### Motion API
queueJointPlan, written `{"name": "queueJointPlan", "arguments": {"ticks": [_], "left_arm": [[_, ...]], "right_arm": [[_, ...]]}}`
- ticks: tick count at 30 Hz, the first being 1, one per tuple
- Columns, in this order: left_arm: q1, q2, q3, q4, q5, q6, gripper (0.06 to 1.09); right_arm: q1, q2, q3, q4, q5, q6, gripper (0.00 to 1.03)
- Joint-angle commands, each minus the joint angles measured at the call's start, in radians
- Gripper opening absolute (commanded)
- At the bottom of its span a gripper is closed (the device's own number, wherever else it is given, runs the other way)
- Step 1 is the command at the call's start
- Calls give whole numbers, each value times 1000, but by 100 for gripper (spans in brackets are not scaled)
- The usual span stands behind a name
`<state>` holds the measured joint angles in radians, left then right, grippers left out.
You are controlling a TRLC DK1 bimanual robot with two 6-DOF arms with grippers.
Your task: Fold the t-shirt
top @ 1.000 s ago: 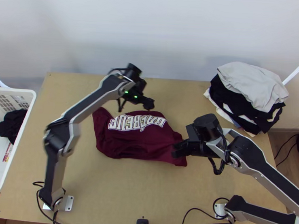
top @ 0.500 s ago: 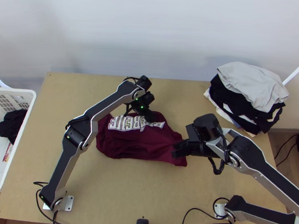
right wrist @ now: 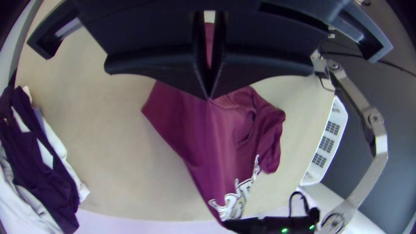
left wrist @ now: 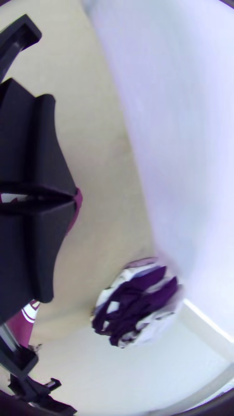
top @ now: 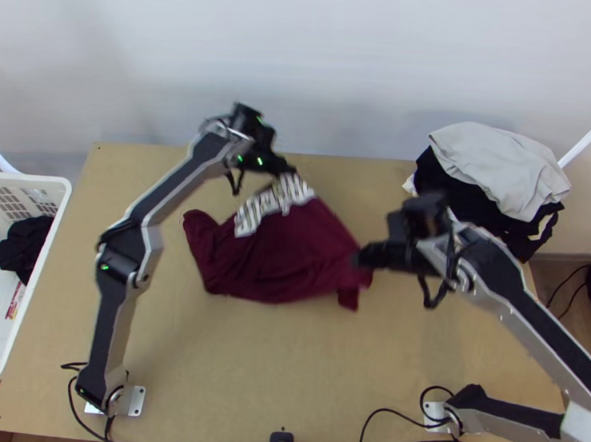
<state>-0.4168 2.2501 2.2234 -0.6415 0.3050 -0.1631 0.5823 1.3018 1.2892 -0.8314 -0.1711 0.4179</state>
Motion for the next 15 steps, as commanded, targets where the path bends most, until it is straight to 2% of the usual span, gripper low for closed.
{"name": "queueJointPlan", "arguments": {"ticks": [1, 8, 13, 15], "left_arm": [[29, -130, 47, 80, -56, -73, 10], [50, -334, 47, 190, -139, -156, 10], [55, -469, 41, 195, -202, -185, 10], [56, -509, 15, 180, -204, -185, 10]], "right_arm": [[-61, 70, 111, 28, 28, -10, 3], [-84, 140, 343, 149, 137, -10, 3], [-61, 10, 286, 368, 170, -11, 3], [-45, -33, 226, 403, 168, -18, 3]]}}
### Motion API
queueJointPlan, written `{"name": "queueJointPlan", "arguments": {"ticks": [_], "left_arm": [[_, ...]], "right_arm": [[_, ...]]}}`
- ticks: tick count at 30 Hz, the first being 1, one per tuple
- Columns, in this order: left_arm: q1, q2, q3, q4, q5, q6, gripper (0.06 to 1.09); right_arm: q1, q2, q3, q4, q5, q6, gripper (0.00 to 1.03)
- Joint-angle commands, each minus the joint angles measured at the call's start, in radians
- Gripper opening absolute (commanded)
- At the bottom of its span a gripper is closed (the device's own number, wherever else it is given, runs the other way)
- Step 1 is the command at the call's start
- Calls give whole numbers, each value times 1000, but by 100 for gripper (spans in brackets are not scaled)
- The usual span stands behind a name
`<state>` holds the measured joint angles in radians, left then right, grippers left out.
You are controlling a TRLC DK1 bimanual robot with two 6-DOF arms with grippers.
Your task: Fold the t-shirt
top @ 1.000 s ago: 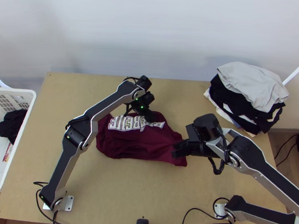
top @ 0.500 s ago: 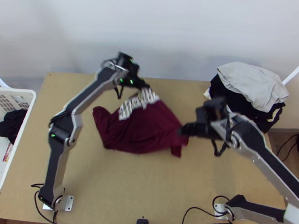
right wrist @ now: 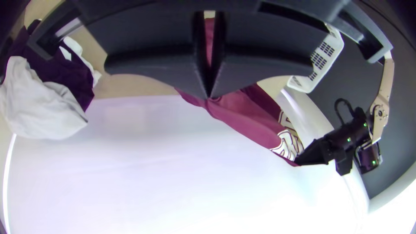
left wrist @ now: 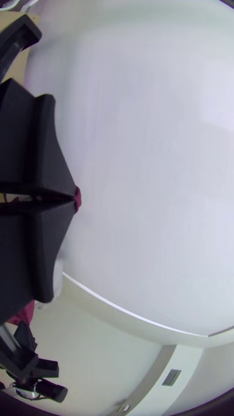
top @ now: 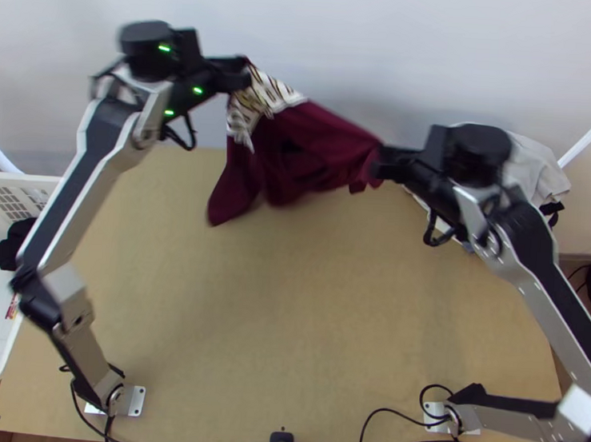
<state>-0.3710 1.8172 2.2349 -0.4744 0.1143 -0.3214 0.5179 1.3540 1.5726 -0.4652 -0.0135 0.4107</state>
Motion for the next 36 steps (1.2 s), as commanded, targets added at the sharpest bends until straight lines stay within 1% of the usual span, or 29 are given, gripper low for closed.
{"name": "queueJointPlan", "arguments": {"ticks": [1, 4, 5, 6, 7, 9, 12, 14, 15, 17, 19, 22, 26, 28, 32, 33, 34, 35, 36], "left_arm": [[10, -91, -17, -12, -10, -28, 10], [-2, -110, -89, -139, 2, -19, 10], [-14, -116, -126, -191, 21, -10, 10], [-22, -125, -172, -210, 25, 1, 10], [-23, -139, -225, -210, 30, 1, 10], [-43, -160, -331, -221, 90, 13, 10], [-89, -183, -466, -242, 140, 51, 10], [-135, -205, -538, -250, 176, 54, 10], [-152, -217, -577, -262, 216, 73, 10], [-201, -239, -638, -270, 239, 91, 10], [-252, -259, -687, -326, 286, 148, 10], [-336, -280, -745, -360, 294, 179, 10], [-421, -282, -810, -374, 297, 182, 10], [-468, -286, -840, -400, 318, 188, 10], [-549, -295, -903, -483, 323, 275, 10], [-554, -295, -911, -484, 323, 283, 11], [-556, -294, -911, -484, 323, 285, 19], [-556, -292, -903, -484, 324, 286, 34], [-548, -288, -891, -486, 331, 289, 56]], "right_arm": [[19, -93, -75, 17, 10, -12, 3], [28, -79, -68, -141, 9, 2, 3], [28, -78, -63, -179, 9, 4, 3], [31, -78, -60, -213, 9, 2, 3], [31, -81, -59, -233, 9, 2, 3], [28, -85, -54, -271, 7, -4, 3], [18, -85, -31, -320, 6, -13, 3], [10, -85, -16, -348, 6, -24, 3], [8, -82, -8, -360, 6, -29, 3], [4, -73, 4, -383, 6, -38, 3], [-10, -52, 15, -421, 6, -43, 3], [-24, -27, 18, -477, 6, -43, 3], [-35, -33, -20, -512, 7, -44, 3], [-41, -35, -31, -521, 6, -44, 3], [-48, -36, -43, -535, 7, -46, 3], [-48, -38, -45, -535, 7, -50, 3], [-50, -38, -46, -535, 6, -50, 3], [-50, -39, -48, -535, 6, -50, 3], [-50, -41, -51, -535, 6, -50, 3]]}}
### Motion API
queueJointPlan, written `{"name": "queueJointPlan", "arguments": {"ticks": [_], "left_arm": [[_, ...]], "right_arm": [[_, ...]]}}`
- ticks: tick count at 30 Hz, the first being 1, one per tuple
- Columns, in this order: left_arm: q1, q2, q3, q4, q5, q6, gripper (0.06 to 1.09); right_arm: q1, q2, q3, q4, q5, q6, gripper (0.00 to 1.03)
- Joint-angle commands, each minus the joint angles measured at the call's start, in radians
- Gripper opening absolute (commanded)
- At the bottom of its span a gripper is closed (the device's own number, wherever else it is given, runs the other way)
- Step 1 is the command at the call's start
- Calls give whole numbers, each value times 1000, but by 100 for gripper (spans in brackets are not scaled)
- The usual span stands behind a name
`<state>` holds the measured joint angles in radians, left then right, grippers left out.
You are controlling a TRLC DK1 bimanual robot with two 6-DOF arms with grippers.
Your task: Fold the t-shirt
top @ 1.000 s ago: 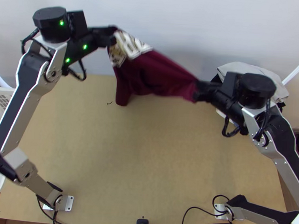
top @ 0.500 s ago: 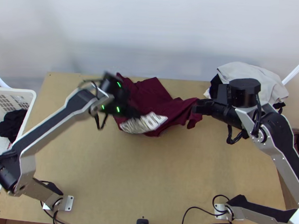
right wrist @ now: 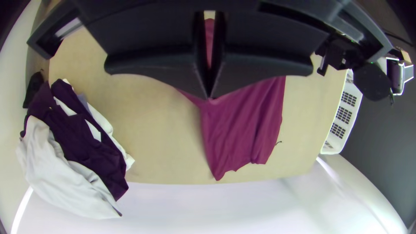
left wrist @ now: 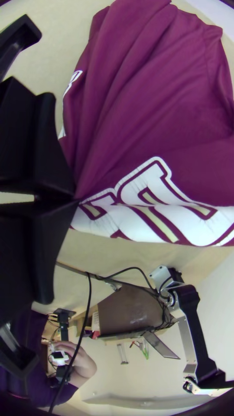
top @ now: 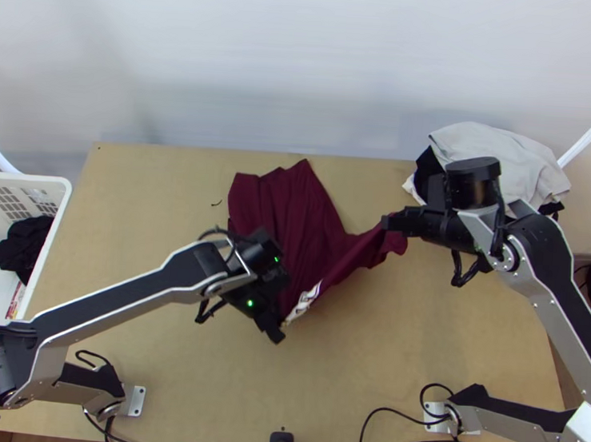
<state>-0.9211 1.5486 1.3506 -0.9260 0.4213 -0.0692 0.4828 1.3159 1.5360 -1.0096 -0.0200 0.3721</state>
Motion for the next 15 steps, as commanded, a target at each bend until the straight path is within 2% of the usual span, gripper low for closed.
{"name": "queueJointPlan", "arguments": {"ticks": [1, 3, 6, 9, 13, 15], "left_arm": [[18, -16, 12, -37, 42, 48, 75], [59, -24, 47, -14, 59, 78, 104], [156, 1, 142, 35, 68, 23, 105], [295, 79, 272, 62, 125, -37, 104], [459, 277, 536, 42, 211, -86, 103], [510, 410, 702, -30, 241, -96, 103]], "right_arm": [[-15, -4, -17, 9, 12, -12, 3], [-13, -7, -28, 9, 12, -12, 3], [-10, -14, -53, 9, 12, -10, 3], [-7, -26, -80, 11, 11, -9, 3], [-3, -47, -126, 28, 11, -4, 3], [4, -52, -137, 34, 11, -2, 3]]}}
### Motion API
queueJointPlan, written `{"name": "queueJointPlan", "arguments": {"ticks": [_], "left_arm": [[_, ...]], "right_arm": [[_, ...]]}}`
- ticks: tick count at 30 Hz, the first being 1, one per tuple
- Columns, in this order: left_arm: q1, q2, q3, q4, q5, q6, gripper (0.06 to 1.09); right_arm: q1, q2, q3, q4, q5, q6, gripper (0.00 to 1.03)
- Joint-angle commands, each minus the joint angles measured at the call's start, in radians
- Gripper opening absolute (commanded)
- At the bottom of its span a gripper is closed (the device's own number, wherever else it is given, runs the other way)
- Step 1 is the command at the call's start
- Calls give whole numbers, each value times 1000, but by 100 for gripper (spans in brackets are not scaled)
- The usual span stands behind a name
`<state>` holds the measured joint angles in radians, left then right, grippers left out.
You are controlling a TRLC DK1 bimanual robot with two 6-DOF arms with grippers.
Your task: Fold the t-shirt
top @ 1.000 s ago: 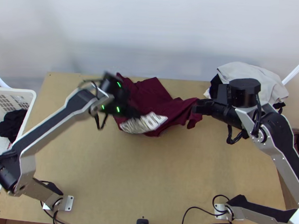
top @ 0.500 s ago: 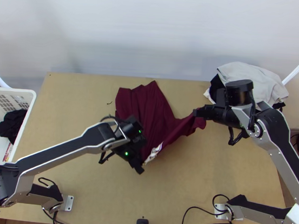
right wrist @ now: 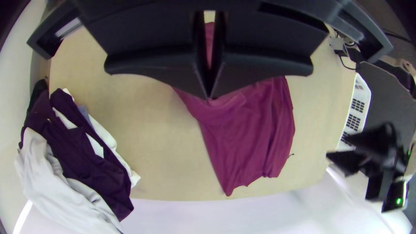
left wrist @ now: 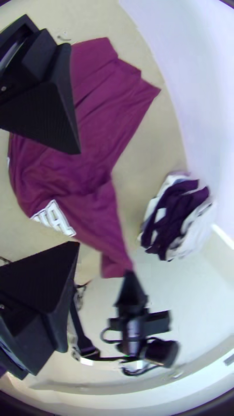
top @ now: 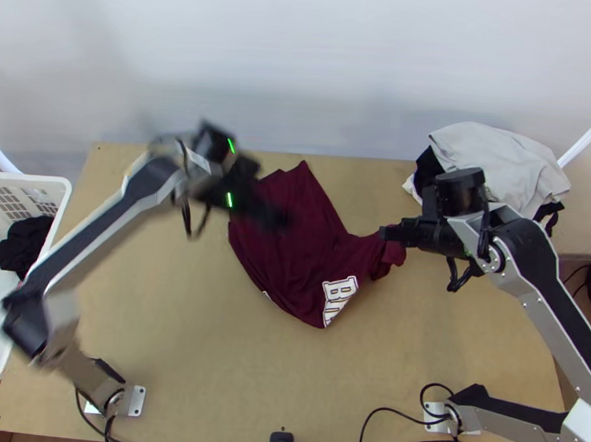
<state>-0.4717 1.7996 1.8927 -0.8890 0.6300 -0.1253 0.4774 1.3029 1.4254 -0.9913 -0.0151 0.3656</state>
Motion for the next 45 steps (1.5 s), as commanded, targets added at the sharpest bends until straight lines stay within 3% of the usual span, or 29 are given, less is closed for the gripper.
{"name": "queueJointPlan", "arguments": {"ticks": [1, 3, 10, 13, 17, 21, 26, 29, 45], "left_arm": [[82, 236, 270, -126, 33, -42, 103], [111, 336, 419, -192, 36, -54, 103], [143, 434, 425, -149, 28, -70, 103], [143, 475, 410, -136, -52, -37, 103], [143, 486, 355, -4, -135, -39, 102], [143, 518, 355, 81, -139, -48, 94], [127, 566, 359, 177, -162, -43, 94], [111, 603, 361, 219, -182, -40, 90], [67, 725, 378, 378, -245, -17, 90]], "right_arm": [[12, -42, -31, 17, 6, 6, 3], [13, -42, -33, 19, 6, 10, 3], [13, -48, -52, 39, 6, 13, 3], [13, -48, -66, 45, 6, 12, 3], [15, -37, -77, 54, 6, 13, 3], [21, -24, -82, 72, 6, 13, 3], [33, -5, -82, 85, 6, 26, 3], [40, -4, -82, 95, 6, 33, 3], [58, -19, -98, 103, 6, 55, 3]]}}
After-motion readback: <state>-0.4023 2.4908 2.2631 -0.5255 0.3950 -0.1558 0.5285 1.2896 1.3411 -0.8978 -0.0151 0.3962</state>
